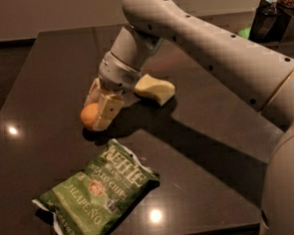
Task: Move orange near green jalapeno chip bag
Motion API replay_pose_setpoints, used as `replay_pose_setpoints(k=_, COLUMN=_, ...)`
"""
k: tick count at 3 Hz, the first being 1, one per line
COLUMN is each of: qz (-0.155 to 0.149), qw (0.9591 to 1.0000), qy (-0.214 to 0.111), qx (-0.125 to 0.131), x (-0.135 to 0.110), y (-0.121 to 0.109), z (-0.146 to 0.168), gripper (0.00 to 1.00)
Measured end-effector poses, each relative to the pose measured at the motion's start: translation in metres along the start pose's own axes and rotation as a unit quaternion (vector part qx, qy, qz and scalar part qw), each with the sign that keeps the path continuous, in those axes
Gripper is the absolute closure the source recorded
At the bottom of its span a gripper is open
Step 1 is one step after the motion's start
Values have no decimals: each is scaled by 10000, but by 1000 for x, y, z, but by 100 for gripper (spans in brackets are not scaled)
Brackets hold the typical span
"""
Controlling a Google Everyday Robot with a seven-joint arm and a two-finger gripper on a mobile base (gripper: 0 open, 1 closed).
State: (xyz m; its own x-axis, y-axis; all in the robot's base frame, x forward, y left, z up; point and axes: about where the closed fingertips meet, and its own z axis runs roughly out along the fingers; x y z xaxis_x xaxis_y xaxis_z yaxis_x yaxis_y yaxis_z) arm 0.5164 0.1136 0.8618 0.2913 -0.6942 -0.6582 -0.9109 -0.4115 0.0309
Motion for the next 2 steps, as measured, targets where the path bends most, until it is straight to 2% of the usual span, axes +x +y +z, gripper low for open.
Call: replay_pose_setpoints(k=2, qz=-141, qw=9991, qy=-278, qx=-287, x=-2, y=15, z=5, gripper=55)
